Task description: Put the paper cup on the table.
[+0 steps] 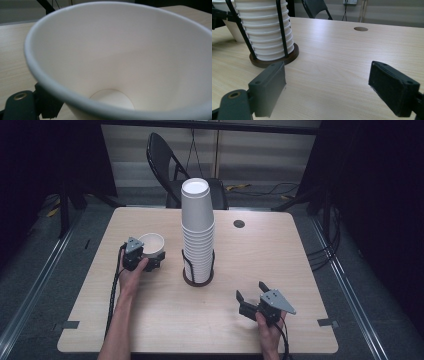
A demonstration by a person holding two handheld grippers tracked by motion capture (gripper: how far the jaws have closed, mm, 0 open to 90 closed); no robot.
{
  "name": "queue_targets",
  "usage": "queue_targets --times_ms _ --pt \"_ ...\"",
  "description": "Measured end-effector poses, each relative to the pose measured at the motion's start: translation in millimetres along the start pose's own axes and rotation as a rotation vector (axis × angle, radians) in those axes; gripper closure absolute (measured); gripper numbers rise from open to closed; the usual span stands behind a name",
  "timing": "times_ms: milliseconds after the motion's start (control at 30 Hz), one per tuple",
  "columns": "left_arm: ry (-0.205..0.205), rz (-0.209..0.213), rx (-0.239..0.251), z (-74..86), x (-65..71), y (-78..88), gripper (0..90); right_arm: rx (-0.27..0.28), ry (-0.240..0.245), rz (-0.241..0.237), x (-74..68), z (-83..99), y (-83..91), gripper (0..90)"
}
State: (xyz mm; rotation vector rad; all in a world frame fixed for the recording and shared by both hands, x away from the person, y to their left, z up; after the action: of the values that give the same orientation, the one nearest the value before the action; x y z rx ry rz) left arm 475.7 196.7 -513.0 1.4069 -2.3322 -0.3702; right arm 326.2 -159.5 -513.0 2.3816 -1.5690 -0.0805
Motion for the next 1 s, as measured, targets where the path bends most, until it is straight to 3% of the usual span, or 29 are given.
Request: queue_targets --times_ms 400,600,833,933,1000 --pt "-0.011 -0.021 -0.066 15.7 -2.6 0.0 15.6 0.000 -0.001 -0.001 0.0 0.0 0.0 13.6" --pt "-0.006 -0.029 -0.059 18.7 -1.4 6.6 15.6 0.000 -0.002 0.000 0.1 0.0 0.2 13.6" --pt "0.017 -0.039 -0.021 21.8 -1.0 19.5 15.6 0.001 -0.002 0.000 0.3 0.0 0.1 13.6" --pt "0.032 -0.008 0.024 21.6 -0.2 29.2 15.5 0.006 -0.003 0.002 0.3 -0.1 0.3 13.6" --pt "0.017 -0.023 0.048 19.9 0.9 36.9 15.5 0.004 -0.004 0.002 0.4 -0.1 0.2 13.6"
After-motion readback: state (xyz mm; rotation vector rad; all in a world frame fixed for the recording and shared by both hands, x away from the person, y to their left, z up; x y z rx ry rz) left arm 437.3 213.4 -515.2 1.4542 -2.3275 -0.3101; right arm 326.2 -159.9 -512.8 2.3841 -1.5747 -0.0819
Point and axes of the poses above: each handheld gripper's, and its own axes: y roughly backward along the jaws, z roughly out of its underside, x roughly to its right, the point moved 7 cm from there along -y, roughly forward along the jaws, and after that the axes turned 8 degrees about y, right-handed, at the moved point
